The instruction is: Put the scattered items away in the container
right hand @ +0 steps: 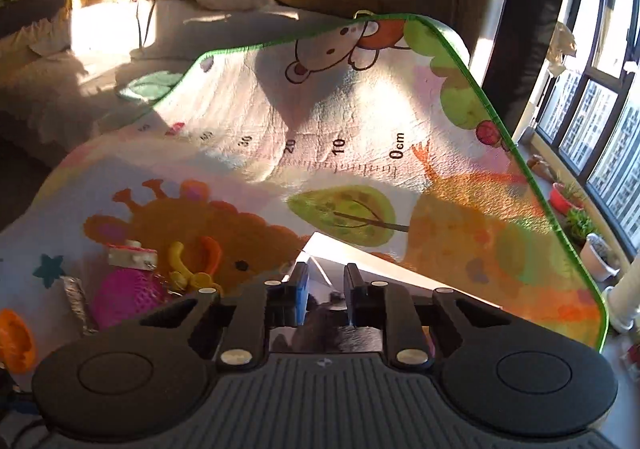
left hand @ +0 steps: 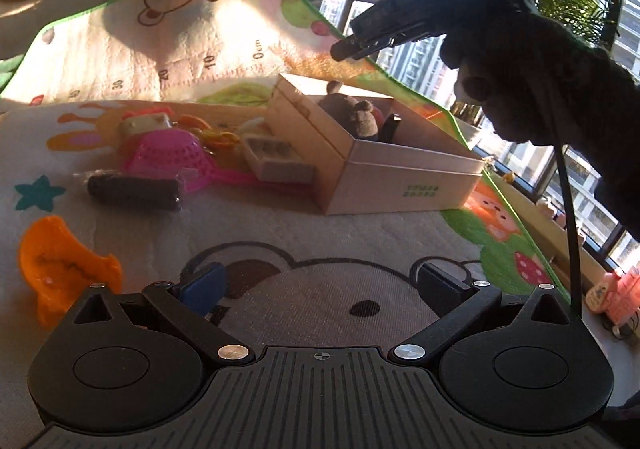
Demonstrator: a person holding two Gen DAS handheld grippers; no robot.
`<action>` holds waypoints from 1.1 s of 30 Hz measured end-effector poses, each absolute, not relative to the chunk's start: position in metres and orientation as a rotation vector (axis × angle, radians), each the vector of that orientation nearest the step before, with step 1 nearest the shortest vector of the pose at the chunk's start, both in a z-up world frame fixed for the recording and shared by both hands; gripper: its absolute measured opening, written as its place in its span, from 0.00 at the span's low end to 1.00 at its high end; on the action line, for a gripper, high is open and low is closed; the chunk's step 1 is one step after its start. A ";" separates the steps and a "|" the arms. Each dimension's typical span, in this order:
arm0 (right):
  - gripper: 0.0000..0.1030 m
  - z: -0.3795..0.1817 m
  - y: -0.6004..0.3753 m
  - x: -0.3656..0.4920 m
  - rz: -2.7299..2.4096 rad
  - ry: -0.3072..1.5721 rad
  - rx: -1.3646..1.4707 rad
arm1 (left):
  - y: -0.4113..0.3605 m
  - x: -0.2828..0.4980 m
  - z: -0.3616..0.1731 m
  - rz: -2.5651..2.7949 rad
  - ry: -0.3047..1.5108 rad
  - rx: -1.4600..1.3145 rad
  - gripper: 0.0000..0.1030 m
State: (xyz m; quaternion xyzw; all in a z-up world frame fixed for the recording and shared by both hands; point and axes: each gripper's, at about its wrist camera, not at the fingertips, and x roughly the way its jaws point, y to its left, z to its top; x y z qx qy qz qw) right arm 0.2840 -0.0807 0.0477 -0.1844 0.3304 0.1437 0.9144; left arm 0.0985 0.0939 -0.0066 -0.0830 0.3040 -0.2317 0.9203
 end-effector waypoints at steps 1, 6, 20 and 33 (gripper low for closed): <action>0.18 0.044 -0.081 0.291 0.297 0.707 -0.399 | 0.095 0.101 -0.008 -0.481 0.638 -0.187 1.00; 0.18 0.023 -0.071 0.317 0.369 0.786 -0.450 | 0.097 0.103 -0.010 -0.484 0.653 -0.220 1.00; 0.01 0.036 -0.095 0.337 0.292 0.760 -0.301 | 0.097 0.103 -0.010 -0.484 0.653 -0.227 1.00; 0.04 0.062 -0.116 0.292 0.253 0.743 -0.244 | 0.099 0.105 -0.012 -0.490 0.657 -0.233 1.00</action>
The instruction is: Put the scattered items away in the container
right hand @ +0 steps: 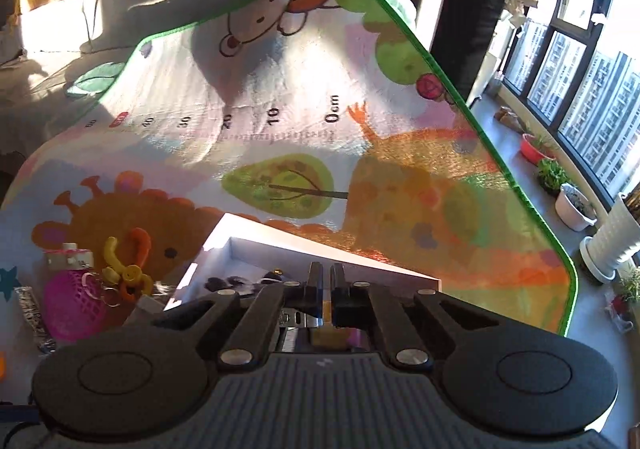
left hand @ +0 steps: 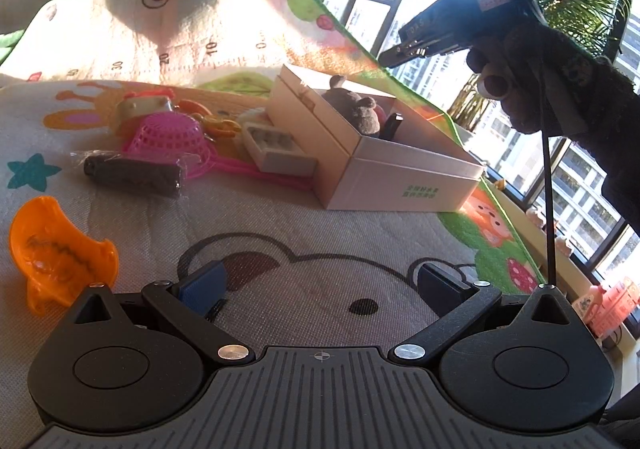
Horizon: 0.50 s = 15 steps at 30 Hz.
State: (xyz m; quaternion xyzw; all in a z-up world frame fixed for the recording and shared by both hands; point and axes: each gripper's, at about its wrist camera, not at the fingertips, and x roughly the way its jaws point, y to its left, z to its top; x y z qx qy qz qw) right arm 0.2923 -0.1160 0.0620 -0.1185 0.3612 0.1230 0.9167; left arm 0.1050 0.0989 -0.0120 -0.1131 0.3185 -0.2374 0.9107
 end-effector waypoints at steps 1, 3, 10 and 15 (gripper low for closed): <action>0.06 0.063 -0.103 0.286 0.302 0.745 -0.243 | 0.100 0.106 -0.012 -0.491 0.658 -0.241 1.00; 0.21 0.062 -0.076 0.275 0.400 0.759 -0.239 | 0.101 0.109 -0.012 -0.491 0.667 -0.260 1.00; 0.71 0.029 0.021 0.270 0.606 0.802 -0.273 | 0.103 0.099 -0.001 -0.438 0.675 -0.182 1.00; 0.74 -0.008 0.060 0.290 0.608 0.816 -0.266 | 0.124 0.078 0.012 -0.319 0.586 -0.115 1.00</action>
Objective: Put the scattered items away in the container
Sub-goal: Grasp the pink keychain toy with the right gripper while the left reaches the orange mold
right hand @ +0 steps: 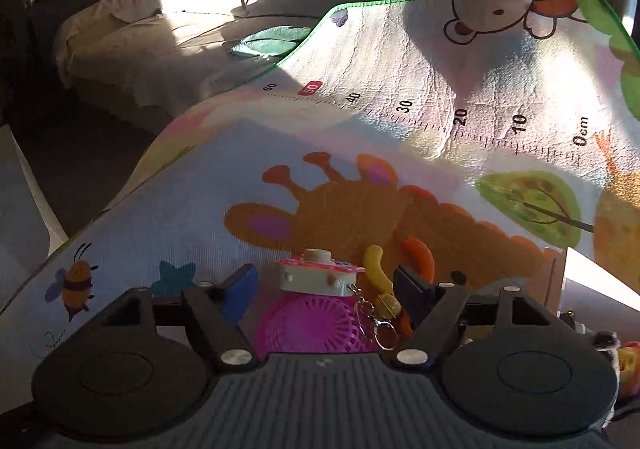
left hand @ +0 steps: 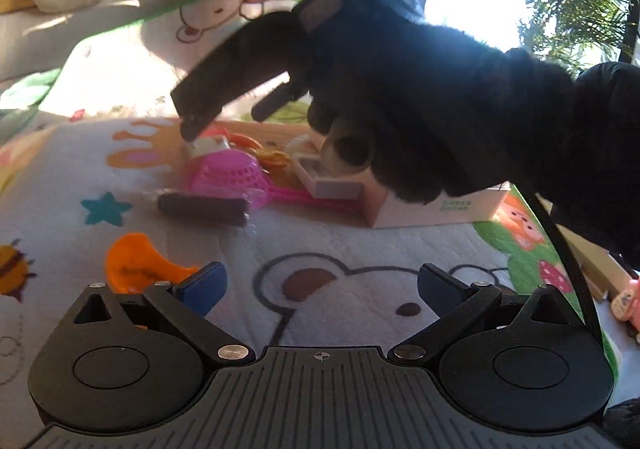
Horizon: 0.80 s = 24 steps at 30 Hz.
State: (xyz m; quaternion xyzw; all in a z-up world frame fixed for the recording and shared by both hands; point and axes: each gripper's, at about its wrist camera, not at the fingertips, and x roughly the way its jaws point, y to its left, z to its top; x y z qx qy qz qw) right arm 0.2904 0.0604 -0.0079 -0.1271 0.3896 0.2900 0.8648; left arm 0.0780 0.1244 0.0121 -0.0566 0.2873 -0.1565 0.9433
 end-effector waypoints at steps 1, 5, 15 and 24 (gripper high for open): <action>0.74 -0.017 0.066 0.295 0.617 0.836 -0.263 | 0.130 0.075 0.013 -0.296 0.576 -0.107 1.00; 0.59 -0.026 0.070 0.291 0.581 0.791 -0.336 | 0.146 0.066 0.014 -0.224 0.554 -0.046 1.00; 0.59 0.066 -0.040 0.193 0.625 0.611 -0.144 | 0.167 0.080 0.005 -0.185 0.587 -0.024 1.00; 0.59 0.032 -0.136 0.090 0.473 0.639 -0.084 | 0.142 0.099 -0.001 -0.240 0.599 0.030 1.00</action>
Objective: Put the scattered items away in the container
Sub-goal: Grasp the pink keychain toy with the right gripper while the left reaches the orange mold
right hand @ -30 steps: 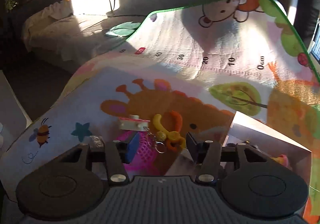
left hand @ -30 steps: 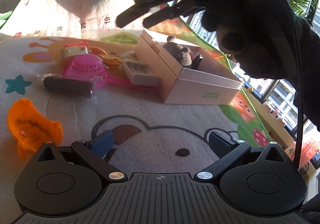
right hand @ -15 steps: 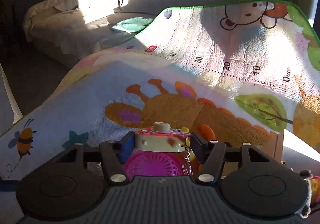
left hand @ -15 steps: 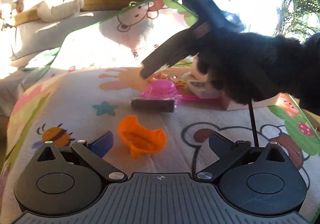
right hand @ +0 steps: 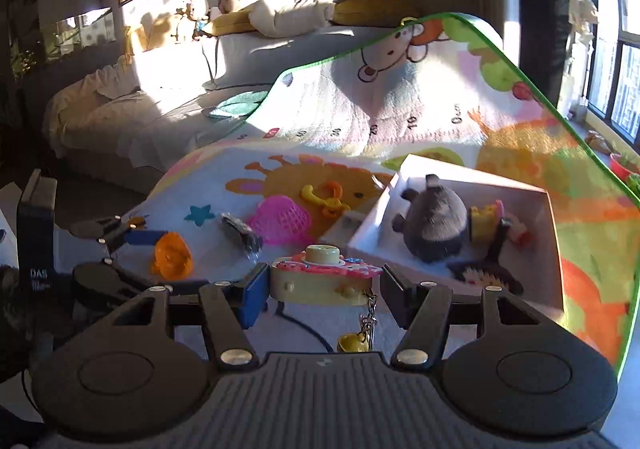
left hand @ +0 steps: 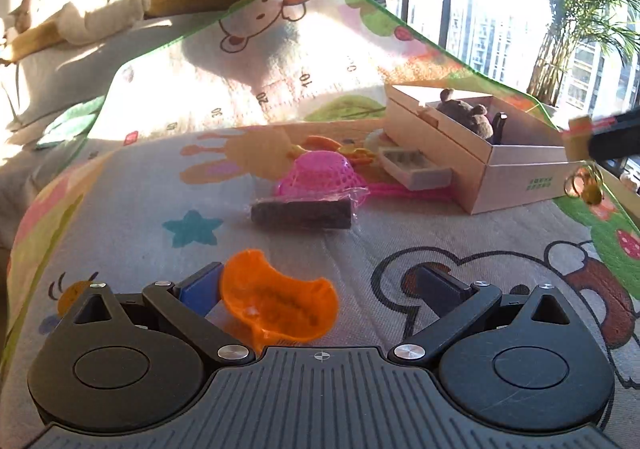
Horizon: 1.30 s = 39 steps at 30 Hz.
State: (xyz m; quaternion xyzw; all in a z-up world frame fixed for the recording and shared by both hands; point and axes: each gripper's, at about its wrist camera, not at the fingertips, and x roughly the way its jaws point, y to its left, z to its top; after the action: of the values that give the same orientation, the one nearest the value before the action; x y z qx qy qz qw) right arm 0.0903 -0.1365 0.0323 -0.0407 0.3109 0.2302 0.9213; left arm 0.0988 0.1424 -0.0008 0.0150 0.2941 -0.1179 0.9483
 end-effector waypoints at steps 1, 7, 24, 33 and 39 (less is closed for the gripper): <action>0.59 0.023 -0.146 0.084 0.450 0.652 -0.063 | 0.138 0.098 0.000 -0.262 0.599 0.029 1.00; 0.59 -0.015 -0.175 0.063 0.356 0.681 0.005 | 0.084 0.077 0.006 -0.494 0.581 0.051 1.00; 0.70 -0.055 -0.192 0.030 0.286 0.586 0.004 | 0.023 0.026 -0.001 -0.564 0.662 0.265 1.00; 0.81 -0.058 -0.191 0.029 0.293 0.577 0.011 | 0.032 0.028 -0.007 -0.447 0.692 0.310 1.00; 0.84 -0.059 -0.193 0.030 0.287 0.588 0.027 | 0.051 0.035 -0.007 -0.324 0.691 0.320 1.00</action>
State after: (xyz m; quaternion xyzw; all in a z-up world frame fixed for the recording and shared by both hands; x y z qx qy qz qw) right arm 0.0305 -0.1931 -0.0591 0.0133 0.2888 0.1410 0.9469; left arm 0.0347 0.0515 -0.0065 0.1555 0.3357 -0.1574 0.9156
